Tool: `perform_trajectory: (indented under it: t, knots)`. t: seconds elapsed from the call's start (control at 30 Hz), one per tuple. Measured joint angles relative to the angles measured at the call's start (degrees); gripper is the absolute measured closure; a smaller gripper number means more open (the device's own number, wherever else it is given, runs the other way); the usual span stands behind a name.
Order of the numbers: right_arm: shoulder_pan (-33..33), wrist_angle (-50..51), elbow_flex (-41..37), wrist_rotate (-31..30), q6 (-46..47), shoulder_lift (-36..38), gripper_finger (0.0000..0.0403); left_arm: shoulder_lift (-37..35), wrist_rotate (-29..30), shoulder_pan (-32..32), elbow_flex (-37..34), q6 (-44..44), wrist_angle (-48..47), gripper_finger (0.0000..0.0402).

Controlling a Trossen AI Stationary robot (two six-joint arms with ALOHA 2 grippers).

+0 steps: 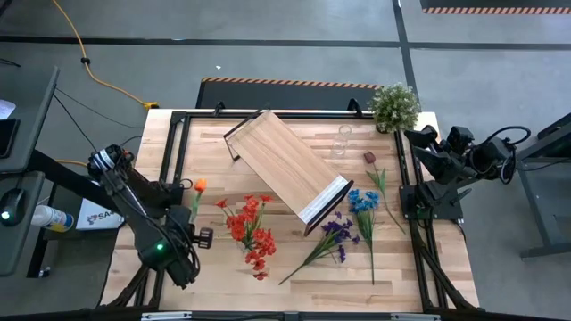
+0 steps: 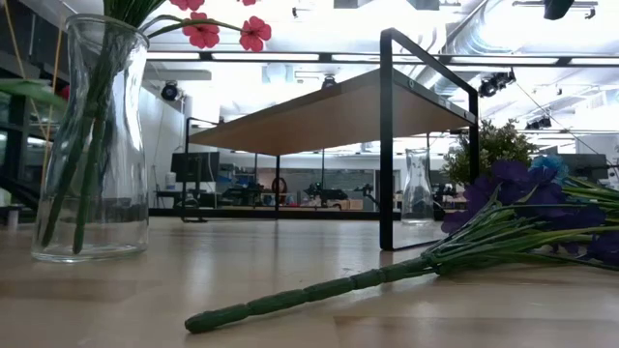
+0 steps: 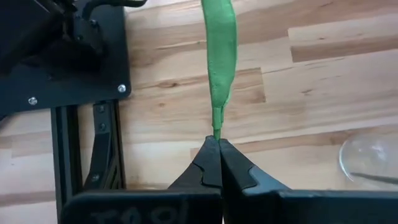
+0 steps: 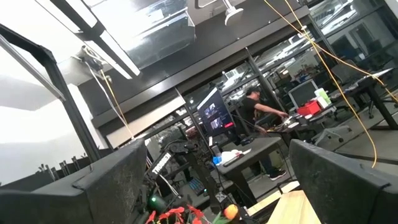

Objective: Pick and place flowers into a vace then onto a shelf
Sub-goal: Put the orange tulip into the bottom transparent vase

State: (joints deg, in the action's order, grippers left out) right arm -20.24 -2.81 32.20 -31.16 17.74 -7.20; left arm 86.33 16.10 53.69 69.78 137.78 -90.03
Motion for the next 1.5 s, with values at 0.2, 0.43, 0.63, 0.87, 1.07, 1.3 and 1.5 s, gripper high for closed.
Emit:
perform_trajectory:
  t: [0.2,0.43,0.63,0.87,1.07,1.3,1.5]
  knots:
    - [-0.01,0.0,0.01,0.02,-0.15,0.0,0.0022,0.02,1.49,-0.03,1.9,0.32,0.0,0.0382]
    - [-0.01,0.0,-0.01,0.04,-0.17,0.01,0.0022,0.16,1.41,0.0,2.6,0.35,0.0,0.0382]
    - [-0.01,0.04,-0.01,0.04,-0.19,0.0,0.0022,0.94,1.42,0.74,1.03,0.59,0.02,0.0382]
    - [0.0,0.28,0.0,0.19,0.09,0.0,0.0022,1.0,2.38,0.73,-1.71,0.98,0.07,0.0382]
    - [-0.01,0.26,-0.01,1.45,0.24,0.0,0.0022,1.0,13.45,0.84,-1.44,1.62,0.65,0.0382]
    - [-0.01,-0.02,0.01,1.44,0.24,0.02,0.0022,-0.23,15.32,3.09,-0.2,2.4,0.06,0.0382]
    - [0.01,-0.02,-0.01,1.42,0.24,0.0,0.0022,-3.5,15.51,5.59,-0.15,3.13,-0.15,0.0382]
